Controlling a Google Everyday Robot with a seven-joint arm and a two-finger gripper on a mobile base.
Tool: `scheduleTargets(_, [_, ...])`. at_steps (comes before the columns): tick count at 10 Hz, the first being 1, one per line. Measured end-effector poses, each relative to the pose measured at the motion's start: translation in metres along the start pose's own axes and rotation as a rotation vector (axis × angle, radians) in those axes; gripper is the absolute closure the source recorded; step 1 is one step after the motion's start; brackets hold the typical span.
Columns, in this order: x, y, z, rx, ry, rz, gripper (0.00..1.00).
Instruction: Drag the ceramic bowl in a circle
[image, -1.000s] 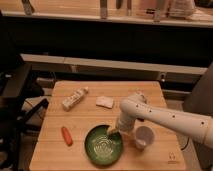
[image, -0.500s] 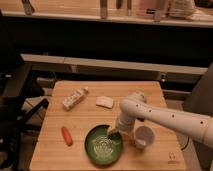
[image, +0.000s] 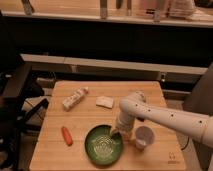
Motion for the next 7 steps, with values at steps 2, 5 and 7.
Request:
scheduleTargets(2, [0.001, 0.000, 0.001, -0.001, -0.002, -0.004, 0.58])
scheduleTargets(5, [0.001, -0.020, 0.004, -0.011, -0.016, -0.019, 0.88])
scheduleTargets(7, [0.007, -0.025, 0.003, -0.007, -0.016, -0.017, 1.00])
